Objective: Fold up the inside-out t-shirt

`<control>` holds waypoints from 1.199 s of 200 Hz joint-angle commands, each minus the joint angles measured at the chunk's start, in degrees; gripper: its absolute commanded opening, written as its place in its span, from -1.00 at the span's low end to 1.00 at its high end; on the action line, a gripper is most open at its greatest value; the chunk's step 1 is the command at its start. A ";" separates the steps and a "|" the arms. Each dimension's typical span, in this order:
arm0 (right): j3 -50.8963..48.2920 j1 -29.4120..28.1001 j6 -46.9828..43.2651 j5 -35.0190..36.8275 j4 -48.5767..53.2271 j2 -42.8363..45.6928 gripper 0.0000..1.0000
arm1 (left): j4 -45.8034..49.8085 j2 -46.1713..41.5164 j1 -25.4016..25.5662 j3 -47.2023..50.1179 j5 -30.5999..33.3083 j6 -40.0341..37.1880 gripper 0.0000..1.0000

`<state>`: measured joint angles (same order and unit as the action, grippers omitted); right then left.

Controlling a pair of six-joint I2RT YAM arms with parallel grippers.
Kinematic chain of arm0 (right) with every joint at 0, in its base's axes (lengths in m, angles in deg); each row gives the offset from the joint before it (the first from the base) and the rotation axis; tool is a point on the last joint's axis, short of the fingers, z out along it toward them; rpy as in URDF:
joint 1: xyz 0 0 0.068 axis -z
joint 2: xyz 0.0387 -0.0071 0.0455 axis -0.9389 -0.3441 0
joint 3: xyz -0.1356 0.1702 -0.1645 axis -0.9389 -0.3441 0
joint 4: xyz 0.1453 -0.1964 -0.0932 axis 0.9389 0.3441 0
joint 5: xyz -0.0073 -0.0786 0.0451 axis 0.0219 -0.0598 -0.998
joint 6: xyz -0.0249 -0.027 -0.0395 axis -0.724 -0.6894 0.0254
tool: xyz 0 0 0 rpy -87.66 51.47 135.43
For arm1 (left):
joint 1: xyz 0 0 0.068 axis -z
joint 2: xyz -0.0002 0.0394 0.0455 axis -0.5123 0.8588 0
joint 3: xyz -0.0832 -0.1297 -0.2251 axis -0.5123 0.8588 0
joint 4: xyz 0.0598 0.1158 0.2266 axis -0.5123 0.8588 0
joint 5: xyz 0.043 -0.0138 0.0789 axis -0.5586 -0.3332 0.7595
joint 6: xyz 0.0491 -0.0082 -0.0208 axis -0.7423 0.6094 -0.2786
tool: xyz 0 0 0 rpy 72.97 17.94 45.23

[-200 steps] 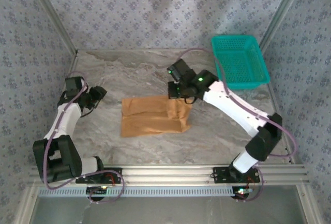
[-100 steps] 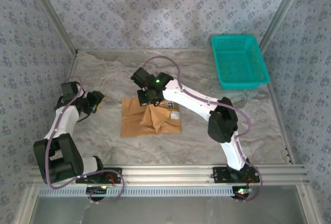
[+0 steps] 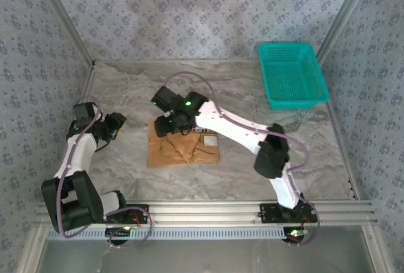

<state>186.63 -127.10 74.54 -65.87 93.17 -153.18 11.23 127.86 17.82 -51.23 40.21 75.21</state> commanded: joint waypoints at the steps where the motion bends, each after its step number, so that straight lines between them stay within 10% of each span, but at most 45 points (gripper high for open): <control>1: -14.23 7.47 1.63 -0.40 -5.40 10.56 0.02 | -0.56 -2.12 8.47 -1.31 3.80 -0.08 -0.11; 33: -35.24 21.03 4.36 -11.16 -20.24 17.10 -0.73 | 1.90 1.59 26.57 -6.60 12.17 0.29 -0.09; 88: -35.67 28.44 3.81 -18.60 -25.16 6.24 -0.79 | 7.85 17.74 46.98 -18.91 19.30 -2.19 0.07; 189: -27.86 28.80 3.88 -17.27 -24.80 -5.92 -0.82 | 20.18 33.39 54.28 -28.19 21.51 -7.80 0.14; 240: -25.99 28.87 4.11 -13.21 -20.49 -9.02 -0.92 | 23.21 30.09 54.26 -25.46 26.76 -8.20 -0.84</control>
<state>159.00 -98.12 78.16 -82.67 68.21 -158.99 30.47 160.95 71.83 -77.88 62.94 67.73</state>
